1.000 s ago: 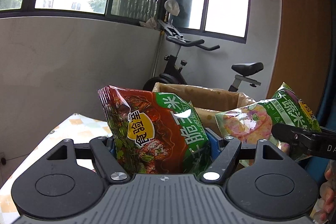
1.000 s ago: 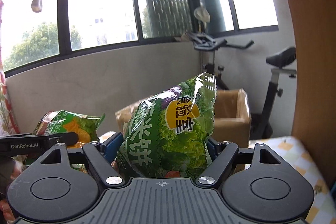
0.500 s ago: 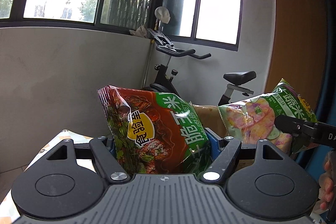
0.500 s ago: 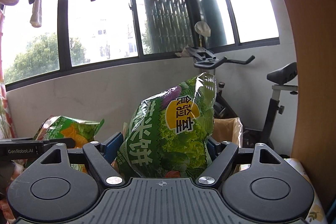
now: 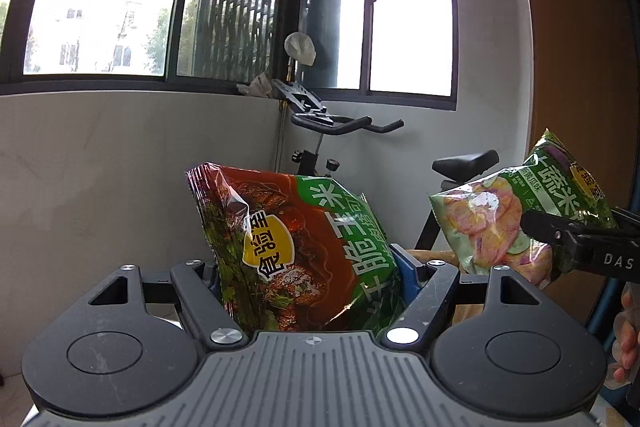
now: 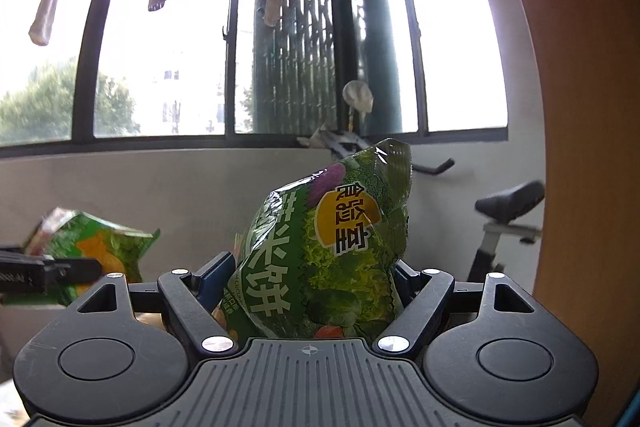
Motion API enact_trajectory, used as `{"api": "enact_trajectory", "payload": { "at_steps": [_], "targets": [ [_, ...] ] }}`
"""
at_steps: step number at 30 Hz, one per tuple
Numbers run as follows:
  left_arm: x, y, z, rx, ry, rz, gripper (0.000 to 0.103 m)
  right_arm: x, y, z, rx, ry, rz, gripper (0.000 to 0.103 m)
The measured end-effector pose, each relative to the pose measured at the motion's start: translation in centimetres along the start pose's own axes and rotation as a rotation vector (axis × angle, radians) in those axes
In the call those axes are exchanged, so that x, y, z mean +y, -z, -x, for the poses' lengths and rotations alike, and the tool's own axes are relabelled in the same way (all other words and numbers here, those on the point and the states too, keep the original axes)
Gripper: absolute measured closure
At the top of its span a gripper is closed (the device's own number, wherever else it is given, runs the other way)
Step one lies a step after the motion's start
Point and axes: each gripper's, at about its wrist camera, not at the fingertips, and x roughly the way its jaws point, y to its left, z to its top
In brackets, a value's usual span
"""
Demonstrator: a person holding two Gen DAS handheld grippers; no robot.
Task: Organize snacks
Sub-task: 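Lift both held bags up and carry them over the box, then open both tools to drop the bags into the box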
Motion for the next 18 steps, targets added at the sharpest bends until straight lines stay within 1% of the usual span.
{"api": "enact_trajectory", "payload": {
  "at_steps": [2,5,9,12,15,18],
  "targets": [
    [-0.8,-0.5,-1.8,0.009,-0.006,-0.045,0.025,0.4,0.2,-2.1,0.013,0.023,0.053,0.028],
    [-1.9,-0.9,-4.5,0.042,-0.020,-0.102,0.025,1.0,0.9,-5.1,0.063,0.038,0.097,0.028],
    [-2.7,-0.9,-7.5,0.111,-0.030,-0.154,0.025,1.4,2.2,-8.4,0.160,0.041,0.110,0.028],
    [-3.1,-0.5,-9.2,0.161,-0.041,-0.190,0.025,1.7,3.6,-10.3,0.250,0.044,0.127,0.028],
    [-3.3,0.1,-10.4,0.210,-0.057,-0.236,0.024,1.7,4.6,-11.5,0.323,0.023,0.080,0.028],
    [-2.6,0.4,-10.6,0.245,-0.040,-0.237,0.021,1.4,5.3,-12.1,0.370,0.002,0.033,0.026]
  ]
}}
